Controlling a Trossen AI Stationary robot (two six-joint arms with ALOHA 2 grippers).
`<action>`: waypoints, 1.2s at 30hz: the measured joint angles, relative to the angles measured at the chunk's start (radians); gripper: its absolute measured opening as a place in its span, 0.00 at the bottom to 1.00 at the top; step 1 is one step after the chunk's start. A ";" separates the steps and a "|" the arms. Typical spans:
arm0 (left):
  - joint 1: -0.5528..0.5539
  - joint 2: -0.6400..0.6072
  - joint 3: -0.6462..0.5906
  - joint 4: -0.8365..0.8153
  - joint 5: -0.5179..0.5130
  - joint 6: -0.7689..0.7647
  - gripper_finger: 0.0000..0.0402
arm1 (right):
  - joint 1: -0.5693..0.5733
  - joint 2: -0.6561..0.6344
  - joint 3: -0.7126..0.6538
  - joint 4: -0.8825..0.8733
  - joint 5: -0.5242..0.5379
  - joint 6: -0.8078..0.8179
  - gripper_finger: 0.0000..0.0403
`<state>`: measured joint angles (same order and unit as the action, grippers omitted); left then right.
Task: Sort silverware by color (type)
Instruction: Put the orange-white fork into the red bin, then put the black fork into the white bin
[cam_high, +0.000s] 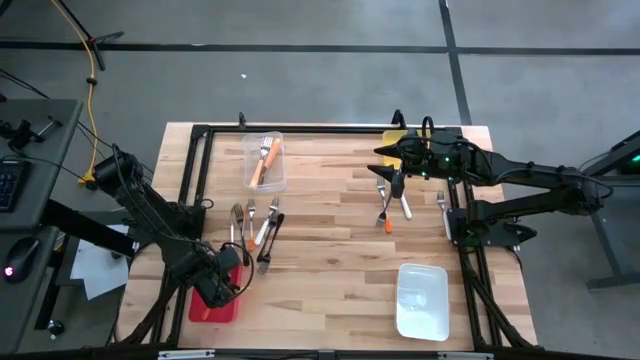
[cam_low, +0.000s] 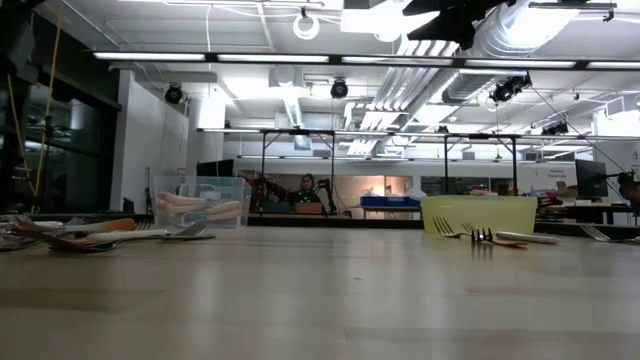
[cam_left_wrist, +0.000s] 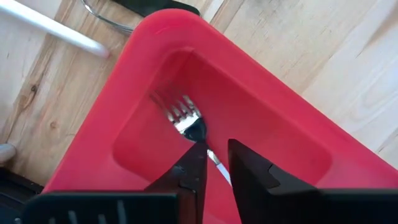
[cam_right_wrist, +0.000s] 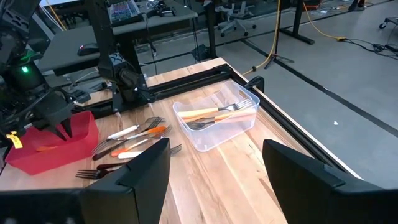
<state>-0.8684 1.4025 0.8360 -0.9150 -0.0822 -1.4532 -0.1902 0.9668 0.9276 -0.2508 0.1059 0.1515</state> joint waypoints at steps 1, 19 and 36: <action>0.000 0.000 0.000 0.000 0.000 0.000 0.16 | 0.000 0.000 0.000 0.000 0.000 -0.002 0.60; 0.001 -0.001 0.000 -0.001 0.032 -0.001 0.37 | 0.000 0.000 0.000 0.000 0.000 -0.003 0.60; 0.260 -0.546 0.114 0.092 -0.530 0.425 0.38 | 0.000 0.001 0.000 0.000 0.000 0.001 0.60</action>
<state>-0.6083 0.8567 0.9497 -0.8231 -0.6119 -1.0286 -0.1903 0.9676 0.9276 -0.2508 0.1062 0.1528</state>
